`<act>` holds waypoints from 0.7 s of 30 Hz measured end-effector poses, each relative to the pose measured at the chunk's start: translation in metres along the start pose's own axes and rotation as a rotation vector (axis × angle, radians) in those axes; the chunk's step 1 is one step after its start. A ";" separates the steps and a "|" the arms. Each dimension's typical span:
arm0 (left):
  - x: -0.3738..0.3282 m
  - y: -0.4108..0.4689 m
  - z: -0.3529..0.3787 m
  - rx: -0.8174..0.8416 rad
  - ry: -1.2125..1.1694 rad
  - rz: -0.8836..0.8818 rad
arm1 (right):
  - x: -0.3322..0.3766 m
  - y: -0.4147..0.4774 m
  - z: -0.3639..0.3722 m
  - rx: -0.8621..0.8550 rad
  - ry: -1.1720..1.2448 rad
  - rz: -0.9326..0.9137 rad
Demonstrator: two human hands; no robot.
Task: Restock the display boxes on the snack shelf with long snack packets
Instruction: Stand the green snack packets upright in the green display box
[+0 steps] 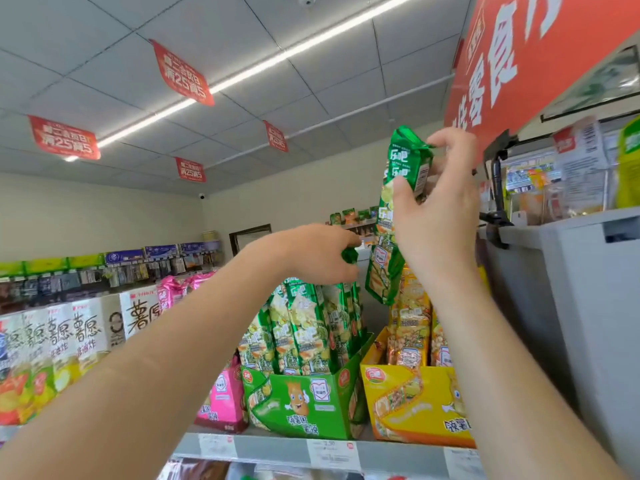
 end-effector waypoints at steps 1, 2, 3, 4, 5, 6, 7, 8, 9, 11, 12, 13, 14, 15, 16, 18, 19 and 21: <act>0.001 0.000 0.001 0.007 0.002 0.006 | -0.004 0.000 0.003 0.007 -0.023 0.013; 0.002 -0.002 0.000 -0.016 0.003 0.012 | -0.008 -0.001 0.006 0.009 -0.043 0.026; 0.003 -0.006 -0.004 -0.054 -0.004 0.019 | -0.011 -0.001 0.007 0.007 -0.057 0.041; 0.006 -0.010 -0.007 -0.092 -0.020 0.026 | -0.015 0.000 0.009 0.006 -0.068 0.054; 0.008 -0.015 -0.010 -0.125 -0.037 0.031 | -0.018 0.000 0.011 0.010 -0.077 0.068; 0.011 -0.020 -0.011 -0.154 -0.051 0.036 | -0.021 0.002 0.014 0.029 -0.087 0.082; 0.014 -0.024 -0.012 -0.176 -0.069 0.040 | -0.025 0.003 0.018 0.069 -0.097 0.094; 0.016 -0.027 -0.011 -0.194 -0.089 0.042 | -0.029 0.003 0.025 0.127 -0.109 0.104; 0.018 -0.029 -0.009 -0.211 -0.106 0.044 | -0.032 0.003 0.033 0.195 -0.124 0.113; 0.020 -0.032 -0.006 -0.248 -0.129 0.039 | -0.039 -0.003 0.047 0.316 -0.143 0.117; 0.021 -0.032 -0.005 -0.265 -0.142 0.036 | -0.041 -0.007 0.053 0.360 -0.142 0.121; 0.022 -0.033 -0.004 -0.280 -0.154 0.036 | -0.044 -0.010 0.058 0.392 -0.140 0.128; 0.023 -0.033 -0.003 -0.291 -0.163 0.040 | -0.047 -0.013 0.062 0.416 -0.144 0.138; 0.024 -0.033 -0.002 -0.297 -0.172 0.044 | -0.050 -0.016 0.064 0.441 -0.149 0.153; 0.024 -0.033 -0.001 -0.299 -0.187 0.049 | -0.053 -0.020 0.068 0.481 -0.141 0.177; 0.026 -0.033 0.000 -0.293 -0.216 0.069 | -0.060 -0.030 0.077 0.626 -0.124 0.248; 0.026 -0.034 0.001 -0.281 -0.226 0.081 | -0.063 -0.035 0.081 0.712 -0.140 0.288; 0.031 -0.034 0.003 -0.210 -0.289 0.109 | -0.064 -0.038 0.083 0.815 -0.170 0.353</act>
Point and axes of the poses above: each hand's wrist, its own y-axis towards the middle knuckle, its own z-axis out of the palm, x = y × z, the point moved 5 cm from there along y, towards the middle knuckle, and after that the axes turned 3 degrees about x, right-handed, at the moved point
